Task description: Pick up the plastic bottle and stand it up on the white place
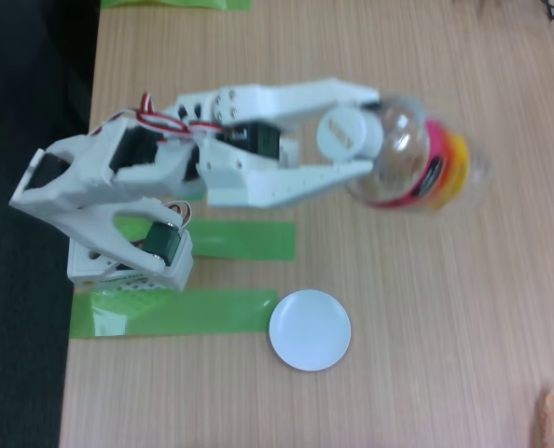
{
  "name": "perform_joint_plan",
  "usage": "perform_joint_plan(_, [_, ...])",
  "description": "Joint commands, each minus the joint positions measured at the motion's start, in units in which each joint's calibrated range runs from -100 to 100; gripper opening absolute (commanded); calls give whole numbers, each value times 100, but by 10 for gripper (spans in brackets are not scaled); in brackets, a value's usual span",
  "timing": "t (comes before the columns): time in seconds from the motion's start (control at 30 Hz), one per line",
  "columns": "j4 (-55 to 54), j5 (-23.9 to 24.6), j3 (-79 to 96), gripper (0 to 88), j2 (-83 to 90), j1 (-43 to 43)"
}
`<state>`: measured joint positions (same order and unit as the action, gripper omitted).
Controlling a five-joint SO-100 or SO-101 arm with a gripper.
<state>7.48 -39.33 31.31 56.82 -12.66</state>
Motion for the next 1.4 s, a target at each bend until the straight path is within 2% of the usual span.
perform_joint_plan(0.0, [-499,-300,1174,74,547,-8])
perform_joint_plan(0.27, [-636,-337,2704,74,1261,-52])
perform_joint_plan(0.4, [-636,-594,2993,74,1597,-297])
perform_joint_plan(0.87, [-610,-620,3528,74,2386,-889])
perform_joint_plan(1.2, [1046,-657,2840,74,2395,-1378])
perform_joint_plan(1.3, [1278,-1066,2704,74,2395,-1326])
perform_joint_plan(1.37, [1347,-1176,2704,74,2395,-1326])
